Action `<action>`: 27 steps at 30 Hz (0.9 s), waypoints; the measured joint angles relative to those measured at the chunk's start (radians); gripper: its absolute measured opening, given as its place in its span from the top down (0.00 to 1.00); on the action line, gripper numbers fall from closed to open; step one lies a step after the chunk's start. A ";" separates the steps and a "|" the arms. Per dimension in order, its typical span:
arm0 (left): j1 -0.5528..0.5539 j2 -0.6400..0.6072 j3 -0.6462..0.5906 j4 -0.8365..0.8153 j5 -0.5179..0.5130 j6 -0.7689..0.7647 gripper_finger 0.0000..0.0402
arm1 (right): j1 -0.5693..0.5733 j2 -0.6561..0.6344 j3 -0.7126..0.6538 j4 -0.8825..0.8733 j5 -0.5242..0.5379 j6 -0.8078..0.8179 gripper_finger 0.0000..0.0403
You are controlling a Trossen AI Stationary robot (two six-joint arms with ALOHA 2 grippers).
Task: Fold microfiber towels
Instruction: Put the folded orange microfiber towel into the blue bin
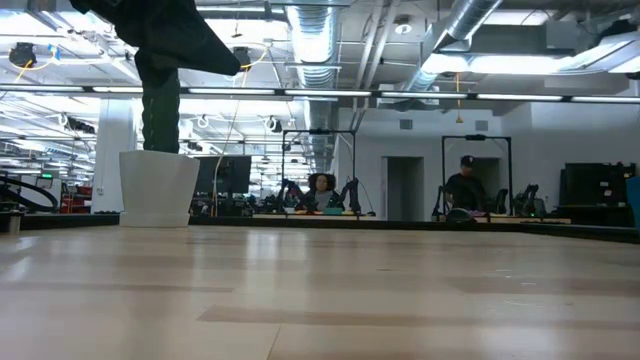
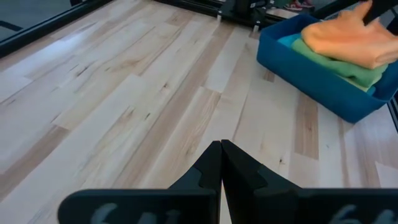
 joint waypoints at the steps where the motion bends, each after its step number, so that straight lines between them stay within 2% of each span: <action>1: 0.000 0.000 0.000 0.000 0.000 -0.003 1.00 | -0.003 -0.001 0.000 -0.020 -0.036 -0.001 0.76; 3: 0.000 0.000 0.000 0.000 0.000 -0.006 1.00 | -0.003 -0.013 0.001 -0.089 -0.066 0.015 0.71; 8: 0.000 0.000 0.000 -0.001 0.000 -0.017 1.00 | 0.003 -0.034 0.070 -0.277 -0.055 0.041 0.64; 12: 0.000 0.000 0.000 -0.004 0.001 -0.023 1.00 | 0.017 -0.034 0.123 -0.357 0.054 0.049 0.63; 15: 0.000 0.000 0.000 -0.012 0.001 -0.023 1.00 | 0.021 -0.021 0.124 -0.339 0.166 0.065 0.65; 18: 0.000 0.000 0.000 -0.027 0.006 -0.034 1.00 | 0.021 0.063 0.123 -0.306 0.271 0.072 0.69; 21: 0.000 0.000 0.000 -0.042 0.007 -0.042 1.00 | 0.019 0.167 0.122 -0.250 0.294 0.067 0.74; 27: 0.000 0.000 0.000 -0.059 -0.008 -0.042 1.00 | 0.007 0.383 0.122 -0.126 0.430 0.069 0.83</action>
